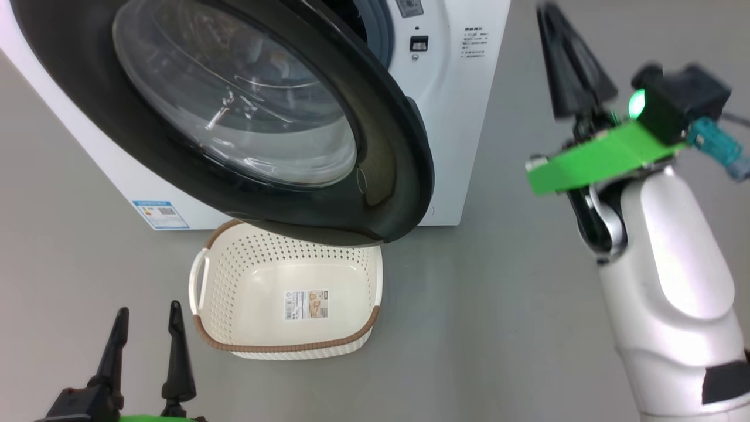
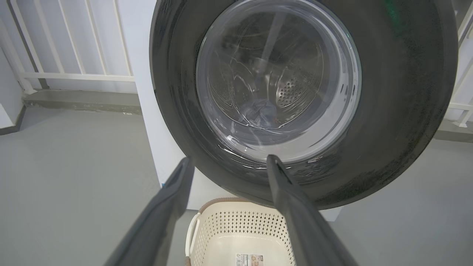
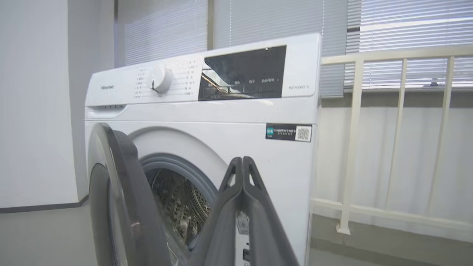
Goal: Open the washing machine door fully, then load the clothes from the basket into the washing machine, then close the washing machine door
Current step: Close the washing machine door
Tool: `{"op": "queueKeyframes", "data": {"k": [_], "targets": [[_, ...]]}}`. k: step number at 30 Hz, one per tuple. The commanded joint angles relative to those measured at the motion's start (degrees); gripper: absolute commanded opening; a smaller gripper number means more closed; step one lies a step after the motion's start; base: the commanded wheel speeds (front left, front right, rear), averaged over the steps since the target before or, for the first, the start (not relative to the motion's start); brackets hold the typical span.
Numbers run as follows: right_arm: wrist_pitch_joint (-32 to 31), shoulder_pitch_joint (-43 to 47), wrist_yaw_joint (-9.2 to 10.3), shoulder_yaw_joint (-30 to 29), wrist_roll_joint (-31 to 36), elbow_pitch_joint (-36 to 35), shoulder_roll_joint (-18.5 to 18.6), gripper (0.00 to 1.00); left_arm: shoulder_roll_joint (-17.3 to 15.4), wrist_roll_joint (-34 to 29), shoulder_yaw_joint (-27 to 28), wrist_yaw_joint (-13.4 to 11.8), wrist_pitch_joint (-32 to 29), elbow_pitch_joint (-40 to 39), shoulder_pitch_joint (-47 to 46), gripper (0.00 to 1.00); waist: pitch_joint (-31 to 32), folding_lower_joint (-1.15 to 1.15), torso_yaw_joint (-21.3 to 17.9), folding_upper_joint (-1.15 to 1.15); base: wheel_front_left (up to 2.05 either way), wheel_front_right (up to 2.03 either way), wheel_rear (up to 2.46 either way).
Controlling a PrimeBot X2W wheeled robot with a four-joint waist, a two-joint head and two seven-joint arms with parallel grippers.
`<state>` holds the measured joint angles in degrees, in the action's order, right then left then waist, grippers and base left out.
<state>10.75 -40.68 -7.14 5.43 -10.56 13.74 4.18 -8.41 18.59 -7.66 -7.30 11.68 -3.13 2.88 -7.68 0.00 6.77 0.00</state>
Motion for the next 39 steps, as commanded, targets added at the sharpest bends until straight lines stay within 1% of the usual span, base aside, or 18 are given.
{"op": "queueKeyframes", "data": {"k": [1, 4, 8, 11, 13, 15, 16, 18, 22, 26, 27, 29, 34, 39], "targets": [[-0.3, -2.9, -0.35, 3.0, -0.8, -3.4, -1.0, 0.00, -1.2, -0.2, 1.8, -0.1, 0.4, -1.6, -2.1, 1.00, 0.4, 0.00, 0.2, 0.00, 0.00, 0.00, 0.00], [-2.3, -4.8, -0.35, 6.8, -1.9, -7.9, -1.2, 0.00, -1.2, -0.4, 1.9, -0.6, 0.4, -1.8, -1.9, 1.00, 0.9, 0.00, 0.6, 0.00, 0.00, 0.00, 0.00], [-6.8, -3.6, -0.35, 12.2, -4.5, -12.7, -1.3, 0.00, -1.3, -0.5, 1.7, -0.8, 0.4, -2.1, -1.6, 1.00, 1.3, 0.00, 1.1, 0.00, 0.00, 0.00, 0.00], [-10.6, -1.4, -0.35, 16.5, -7.0, -13.5, -1.3, 0.00, -1.3, -0.5, 1.5, -1.0, 0.4, -2.4, -1.5, 1.00, 1.2, 0.00, 1.5, 0.00, 0.00, 0.00, 0.00], [-12.5, 0.1, -0.35, 18.9, -7.8, -12.5, -1.3, 0.00, -1.4, -0.5, 1.4, -1.1, 0.3, -2.5, -1.6, 1.00, 1.0, 0.00, 1.7, 0.00, 0.00, 0.00, 0.00], [-13.0, 1.2, -0.35, 21.6, -9.4, -11.1, -1.3, 0.00, -1.5, -0.7, 1.3, -1.2, 0.3, -2.6, -1.8, 1.00, 0.7, 0.00, 1.8, 0.00, 0.00, 0.00, 0.00], [-13.0, 1.2, -0.35, 21.6, -9.4, -11.1, -1.3, 0.00, -1.5, -0.7, 1.3, -1.2, 0.3, -2.6, -1.8, 1.00, 0.7, 0.00, 1.8, 0.00, 0.00, 0.00, 0.00], [-13.4, 1.9, -0.35, 23.8, -10.1, -8.3, -1.3, 0.00, -1.5, -0.8, 1.0, -1.2, 0.2, -2.6, -2.1, 1.00, 0.4, 0.00, 2.1, 0.00, 0.00, 0.00, 0.00], [-11.7, 1.7, -0.35, 26.3, -12.0, -2.1, -1.3, 0.00, -1.5, -0.8, 0.7, -1.1, 0.3, -2.5, -2.6, 1.00, -0.1, 0.00, 2.5, 0.00, 0.00, 0.00, 0.00], [-9.3, -0.4, -0.35, 27.6, -13.1, 4.4, -1.3, 0.00, -1.5, -0.7, 0.4, -1.0, 0.5, -2.3, -3.1, 1.00, -0.6, 0.00, 2.7, 0.00, 0.00, 0.00, 0.00], [-7.8, -1.6, -0.35, 28.1, -13.7, 7.8, -1.3, 0.00, -1.5, -0.7, 0.4, -1.0, 0.6, -2.2, -3.5, 1.00, -1.0, 0.00, 2.8, 0.00, 0.00, 0.00, 0.00], [-6.4, -2.9, -0.35, 28.6, -14.1, 11.0, -1.3, 0.00, -1.4, -0.6, 0.2, -1.0, 0.7, -2.1, -3.8, 1.00, -1.4, 0.00, 3.1, 0.00, 0.00, 0.00, 0.00], [-2.5, -5.9, -0.35, 29.9, -15.8, 18.5, -1.3, 0.00, -1.1, -0.4, -0.1, -0.8, 1.1, -1.4, -4.6, 1.00, -2.3, 0.00, 3.4, 0.00, 0.00, 0.00, 0.00], [0.8, -9.1, -0.35, 31.0, -17.9, 23.8, -1.3, 0.00, -0.9, -0.3, -0.2, -0.7, 1.5, -1.0, -5.3, 1.00, -3.1, 0.00, 3.7, 0.00, 0.00, 0.00, 0.00]]}}
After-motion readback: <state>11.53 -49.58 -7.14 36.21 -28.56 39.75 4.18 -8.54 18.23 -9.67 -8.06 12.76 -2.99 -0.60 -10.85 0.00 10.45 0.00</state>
